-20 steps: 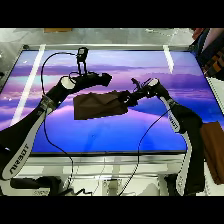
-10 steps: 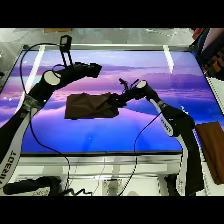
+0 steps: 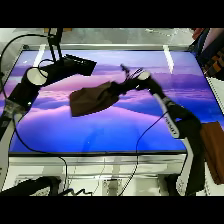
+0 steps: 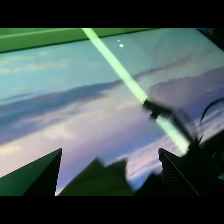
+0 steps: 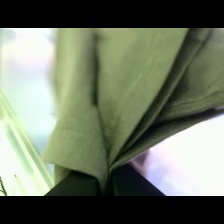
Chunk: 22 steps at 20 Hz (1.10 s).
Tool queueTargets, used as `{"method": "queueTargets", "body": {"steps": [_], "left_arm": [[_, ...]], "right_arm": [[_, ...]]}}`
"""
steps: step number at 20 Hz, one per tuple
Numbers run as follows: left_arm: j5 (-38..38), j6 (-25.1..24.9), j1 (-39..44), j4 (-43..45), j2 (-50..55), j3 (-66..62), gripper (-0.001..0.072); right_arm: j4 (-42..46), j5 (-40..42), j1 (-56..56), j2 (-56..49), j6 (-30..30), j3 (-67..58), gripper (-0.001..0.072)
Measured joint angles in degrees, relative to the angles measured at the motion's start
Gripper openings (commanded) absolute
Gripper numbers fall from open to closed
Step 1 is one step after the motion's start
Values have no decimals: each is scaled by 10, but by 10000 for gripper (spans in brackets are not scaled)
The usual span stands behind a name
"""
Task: Fold the clothes and pants, and hang the long-sleeved shirts on hangers.
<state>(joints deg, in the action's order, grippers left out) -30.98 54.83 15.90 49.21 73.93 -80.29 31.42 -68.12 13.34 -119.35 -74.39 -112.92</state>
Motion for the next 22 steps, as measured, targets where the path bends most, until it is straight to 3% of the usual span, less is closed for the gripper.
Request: {"method": "queueTargets", "body": {"steps": [7,14,22], "left_arm": [[-26,0,0,19,-78,0,696],[-30,0,0,22,-142,0,696],[-30,0,0,22,-155,0,696]], "right_arm": [[32,-128,-223,167,-35,-28,9],[296,-198,-484,323,-161,-31,10],[489,-289,-686,357,-240,45,10]]}}
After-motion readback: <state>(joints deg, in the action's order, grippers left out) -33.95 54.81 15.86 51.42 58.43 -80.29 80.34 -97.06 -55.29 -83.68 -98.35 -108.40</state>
